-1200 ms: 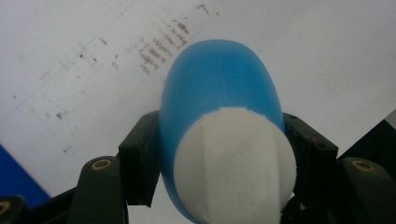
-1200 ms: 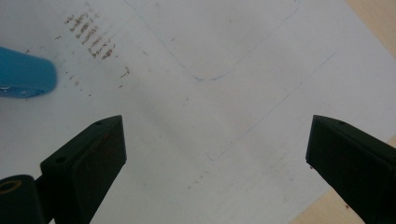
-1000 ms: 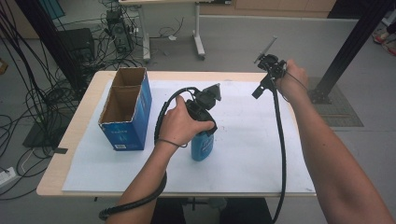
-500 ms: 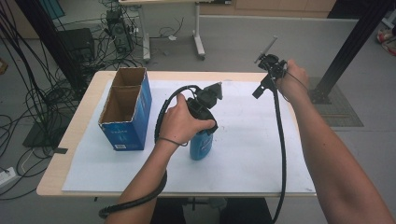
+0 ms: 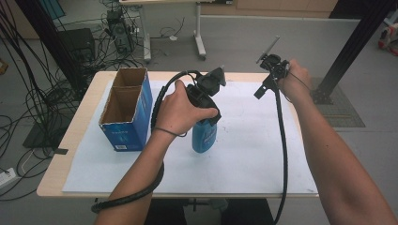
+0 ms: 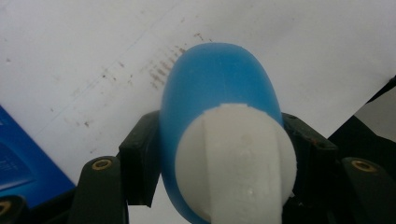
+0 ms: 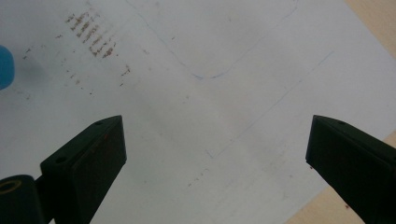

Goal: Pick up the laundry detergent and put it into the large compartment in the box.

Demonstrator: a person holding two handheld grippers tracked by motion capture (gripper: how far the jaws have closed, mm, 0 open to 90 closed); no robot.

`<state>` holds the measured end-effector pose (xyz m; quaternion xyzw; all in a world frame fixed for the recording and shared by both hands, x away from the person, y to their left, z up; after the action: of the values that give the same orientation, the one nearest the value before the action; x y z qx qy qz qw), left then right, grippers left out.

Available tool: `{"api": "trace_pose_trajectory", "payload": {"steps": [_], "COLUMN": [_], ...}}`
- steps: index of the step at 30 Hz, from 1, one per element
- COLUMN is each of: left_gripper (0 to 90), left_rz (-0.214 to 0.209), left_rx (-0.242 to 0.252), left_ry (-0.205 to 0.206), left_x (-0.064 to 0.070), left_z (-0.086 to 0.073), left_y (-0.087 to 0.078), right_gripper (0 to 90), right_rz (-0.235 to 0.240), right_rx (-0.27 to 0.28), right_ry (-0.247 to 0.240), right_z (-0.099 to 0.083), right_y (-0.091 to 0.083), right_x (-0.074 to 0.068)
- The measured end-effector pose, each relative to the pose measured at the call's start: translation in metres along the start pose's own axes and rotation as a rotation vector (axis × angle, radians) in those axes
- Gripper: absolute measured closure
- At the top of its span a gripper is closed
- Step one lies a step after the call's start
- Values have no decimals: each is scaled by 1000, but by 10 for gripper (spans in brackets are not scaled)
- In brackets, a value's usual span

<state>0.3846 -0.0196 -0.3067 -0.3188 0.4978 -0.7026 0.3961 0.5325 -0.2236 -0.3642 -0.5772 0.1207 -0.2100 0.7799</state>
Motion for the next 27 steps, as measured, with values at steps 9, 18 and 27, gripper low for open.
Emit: {"api": "trace_pose_trajectory", "payload": {"steps": [9, 18, 27], "left_gripper": [378, 378, 378], "left_rz": [5, -13, -22], "left_rx": [20, 31, 39], "left_ry": [6, 23, 39], "left_x": [2, 9, 15], "left_z": [9, 20, 33], "left_y": [-33, -63, -91], "right_gripper": [47, 47, 47], "right_rz": [-9, -7, -11], "right_rx": [1, 7, 9], "right_ry": [-8, 2, 1], "right_z": [1, 0, 0], "right_y": [-4, -4, -5], "right_x": [-2, -2, -1]}}
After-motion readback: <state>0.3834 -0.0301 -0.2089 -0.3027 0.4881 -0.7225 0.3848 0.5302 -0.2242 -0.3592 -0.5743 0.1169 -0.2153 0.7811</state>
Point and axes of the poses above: each handheld gripper's, and its own axes: y roughly forward along the jaws, z roughly out of its top, x roughly to its right, the point moved 10 cm from there along y, roughly forward along the jaws, and after that the axes turned 15 degrees about -y, right-handed, at the moved point
